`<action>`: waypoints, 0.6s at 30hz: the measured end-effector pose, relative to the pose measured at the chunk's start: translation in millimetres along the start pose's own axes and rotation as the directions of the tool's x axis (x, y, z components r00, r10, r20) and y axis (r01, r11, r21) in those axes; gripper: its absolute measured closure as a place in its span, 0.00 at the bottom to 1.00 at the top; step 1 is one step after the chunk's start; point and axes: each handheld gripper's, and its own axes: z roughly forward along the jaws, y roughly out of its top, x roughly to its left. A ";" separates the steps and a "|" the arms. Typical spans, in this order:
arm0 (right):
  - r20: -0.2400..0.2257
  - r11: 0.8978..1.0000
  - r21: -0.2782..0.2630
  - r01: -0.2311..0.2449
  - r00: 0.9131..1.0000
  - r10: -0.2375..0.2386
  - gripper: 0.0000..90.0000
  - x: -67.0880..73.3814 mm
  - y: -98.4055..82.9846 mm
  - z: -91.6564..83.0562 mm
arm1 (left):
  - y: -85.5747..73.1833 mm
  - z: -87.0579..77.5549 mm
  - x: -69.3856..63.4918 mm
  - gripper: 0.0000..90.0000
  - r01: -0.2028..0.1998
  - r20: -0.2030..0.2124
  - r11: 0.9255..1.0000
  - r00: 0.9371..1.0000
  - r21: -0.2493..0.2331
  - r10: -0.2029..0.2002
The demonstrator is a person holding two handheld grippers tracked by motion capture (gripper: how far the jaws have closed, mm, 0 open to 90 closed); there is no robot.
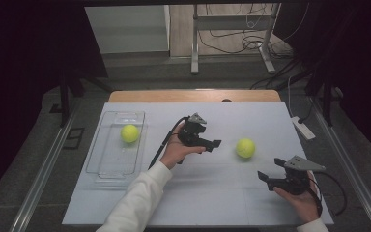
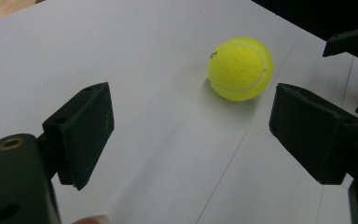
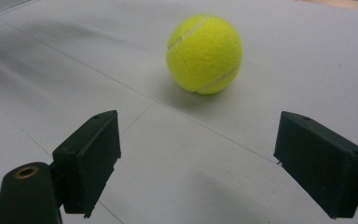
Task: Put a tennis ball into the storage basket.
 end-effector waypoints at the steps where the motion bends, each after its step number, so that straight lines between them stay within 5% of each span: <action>1: 0.000 1.000 0.000 0.000 1.000 0.000 0.16 0.0 0.0 0.0 | 0.8 0.8 -0.3 0.16 0.001 0.001 1.000 1.000 -0.001 -0.001; 18: -0.001 1.000 0.002 0.000 1.000 0.000 0.16 -0.3 -0.1 0.5 | 9.3 10.0 -4.2 0.16 -0.010 0.002 1.000 1.000 0.008 0.010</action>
